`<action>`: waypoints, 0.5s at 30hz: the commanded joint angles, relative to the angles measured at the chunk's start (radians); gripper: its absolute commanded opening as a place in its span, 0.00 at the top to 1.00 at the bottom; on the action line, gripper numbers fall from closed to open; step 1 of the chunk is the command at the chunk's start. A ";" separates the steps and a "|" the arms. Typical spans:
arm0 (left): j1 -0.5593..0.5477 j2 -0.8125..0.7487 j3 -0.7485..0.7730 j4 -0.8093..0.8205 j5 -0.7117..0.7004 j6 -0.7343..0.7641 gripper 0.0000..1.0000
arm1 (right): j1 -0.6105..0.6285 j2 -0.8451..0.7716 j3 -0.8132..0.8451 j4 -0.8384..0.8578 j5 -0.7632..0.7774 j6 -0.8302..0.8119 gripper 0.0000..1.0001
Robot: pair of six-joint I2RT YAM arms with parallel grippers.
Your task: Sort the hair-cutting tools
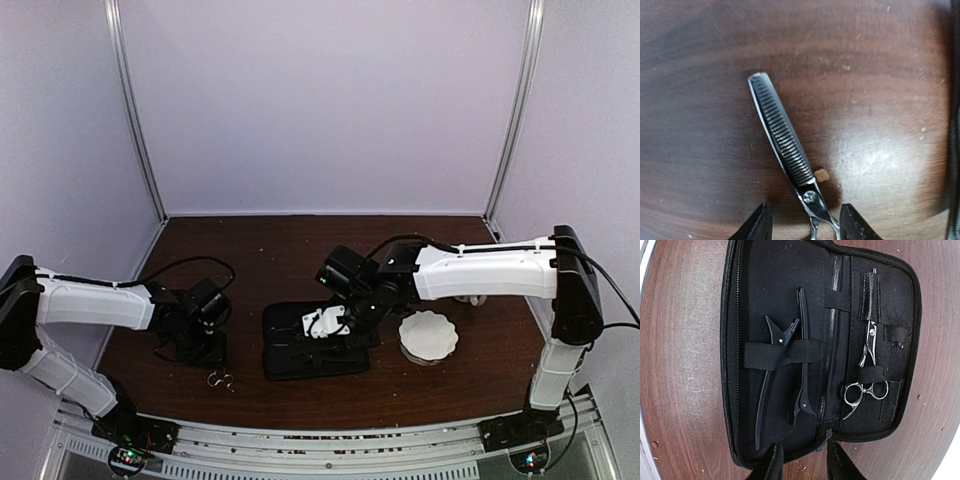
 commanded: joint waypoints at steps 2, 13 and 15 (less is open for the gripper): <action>-0.009 0.048 0.024 0.002 0.011 0.012 0.53 | 0.007 0.015 -0.004 -0.009 0.018 0.001 0.69; -0.014 0.084 0.039 -0.095 -0.042 0.057 0.73 | 0.010 0.018 -0.004 -0.010 0.022 -0.001 0.69; -0.014 0.095 0.033 -0.107 -0.031 0.068 0.75 | 0.009 0.016 -0.004 -0.010 0.022 0.000 0.69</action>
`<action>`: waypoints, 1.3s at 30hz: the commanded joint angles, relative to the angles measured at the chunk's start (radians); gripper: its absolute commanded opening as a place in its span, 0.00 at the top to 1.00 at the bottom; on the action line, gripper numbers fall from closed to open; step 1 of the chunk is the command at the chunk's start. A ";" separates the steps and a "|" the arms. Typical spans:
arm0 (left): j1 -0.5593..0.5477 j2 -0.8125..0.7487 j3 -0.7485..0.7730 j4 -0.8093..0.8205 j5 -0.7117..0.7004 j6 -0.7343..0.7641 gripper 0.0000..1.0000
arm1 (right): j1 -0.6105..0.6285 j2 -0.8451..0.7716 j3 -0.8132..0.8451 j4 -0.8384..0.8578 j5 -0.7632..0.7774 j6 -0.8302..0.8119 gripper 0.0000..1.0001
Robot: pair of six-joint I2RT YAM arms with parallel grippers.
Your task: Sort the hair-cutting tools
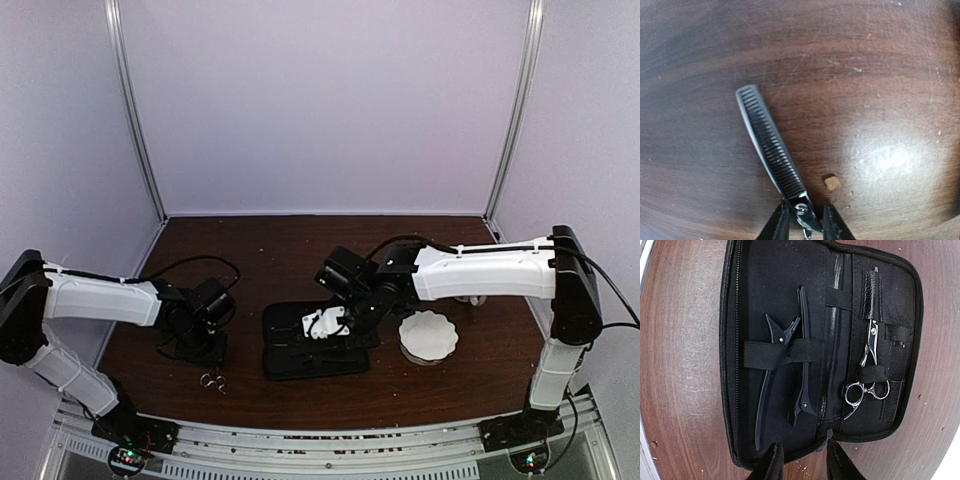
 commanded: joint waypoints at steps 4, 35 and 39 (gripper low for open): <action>-0.005 0.052 -0.020 -0.088 0.045 0.035 0.76 | 0.008 0.014 -0.004 -0.010 0.016 0.000 0.69; 0.003 0.031 0.488 -0.205 -0.264 0.722 1.00 | 0.044 0.041 -0.002 -0.036 -0.182 -0.024 0.65; 0.031 0.041 0.536 -0.159 -0.236 0.798 1.00 | 0.047 0.066 -0.002 -0.042 -0.177 -0.032 0.65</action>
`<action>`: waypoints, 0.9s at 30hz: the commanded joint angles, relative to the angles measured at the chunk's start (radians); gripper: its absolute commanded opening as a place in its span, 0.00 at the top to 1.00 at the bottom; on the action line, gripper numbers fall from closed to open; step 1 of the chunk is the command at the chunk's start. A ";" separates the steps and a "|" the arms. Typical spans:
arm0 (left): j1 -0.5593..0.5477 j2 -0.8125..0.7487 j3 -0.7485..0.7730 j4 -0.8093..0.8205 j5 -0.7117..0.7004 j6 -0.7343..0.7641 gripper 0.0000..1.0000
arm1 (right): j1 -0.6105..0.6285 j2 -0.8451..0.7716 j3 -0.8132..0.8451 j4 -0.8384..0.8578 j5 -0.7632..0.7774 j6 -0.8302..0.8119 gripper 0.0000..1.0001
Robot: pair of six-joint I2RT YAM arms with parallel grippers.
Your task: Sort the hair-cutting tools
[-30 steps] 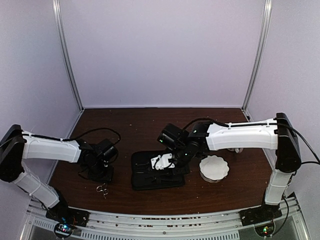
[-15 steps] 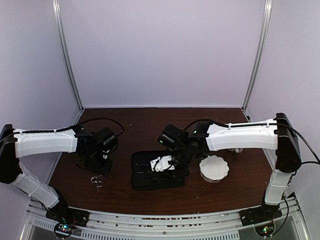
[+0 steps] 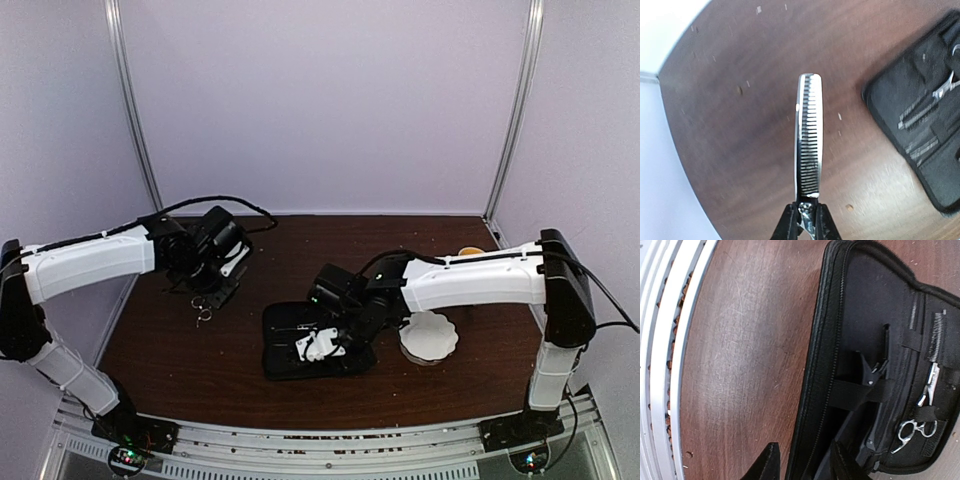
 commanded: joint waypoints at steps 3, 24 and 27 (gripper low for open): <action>0.029 0.016 0.095 0.093 -0.008 0.206 1.00 | 0.009 0.050 -0.001 -0.010 0.007 -0.011 0.65; -0.046 0.070 0.096 0.013 0.401 0.402 1.00 | 0.091 0.026 -0.140 0.024 0.021 -0.017 1.00; -0.115 0.122 0.087 -0.015 0.332 0.417 1.00 | 0.136 0.014 -0.190 0.050 0.058 -0.014 1.00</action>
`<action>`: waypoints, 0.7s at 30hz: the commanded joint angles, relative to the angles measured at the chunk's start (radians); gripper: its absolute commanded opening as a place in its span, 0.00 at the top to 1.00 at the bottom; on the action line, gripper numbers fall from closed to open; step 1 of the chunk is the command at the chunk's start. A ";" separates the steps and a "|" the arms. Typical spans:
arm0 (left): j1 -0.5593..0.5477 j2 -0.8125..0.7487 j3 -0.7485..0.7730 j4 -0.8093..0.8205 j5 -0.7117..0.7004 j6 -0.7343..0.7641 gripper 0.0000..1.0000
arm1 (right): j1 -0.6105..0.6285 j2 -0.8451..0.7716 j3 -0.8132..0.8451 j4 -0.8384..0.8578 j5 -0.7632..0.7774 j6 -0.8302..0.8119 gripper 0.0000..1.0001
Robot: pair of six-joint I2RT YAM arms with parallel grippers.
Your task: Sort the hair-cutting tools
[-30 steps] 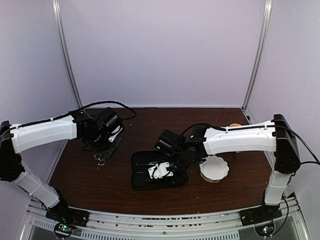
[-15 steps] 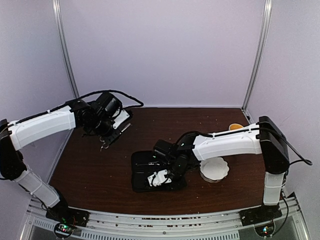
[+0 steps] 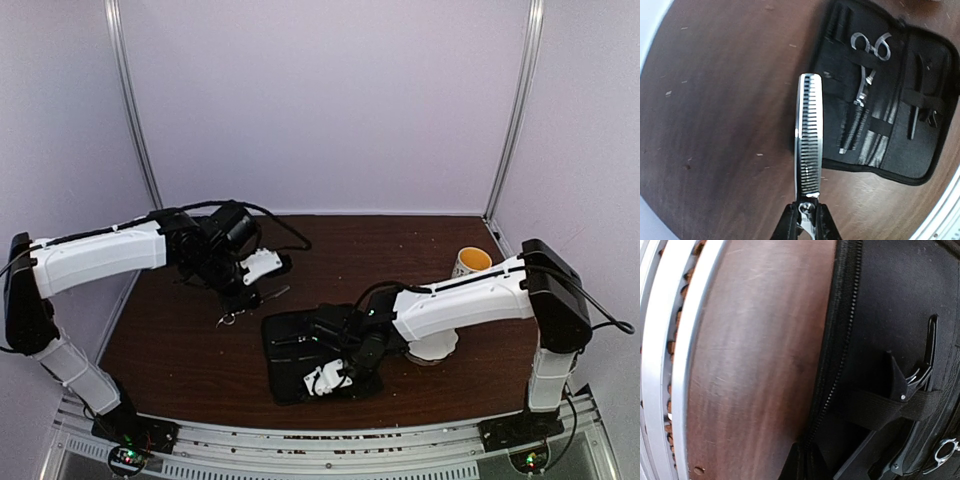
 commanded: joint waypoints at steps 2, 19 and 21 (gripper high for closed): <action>-0.103 0.099 -0.010 -0.054 -0.018 0.018 1.00 | 0.082 -0.035 -0.084 0.015 0.046 -0.006 1.00; -0.144 0.269 0.038 -0.106 -0.191 -0.009 1.00 | 0.129 0.017 -0.087 0.013 0.059 -0.008 1.00; -0.144 0.287 0.042 -0.094 -0.210 0.000 1.00 | 0.130 0.021 -0.086 0.011 0.059 -0.008 1.00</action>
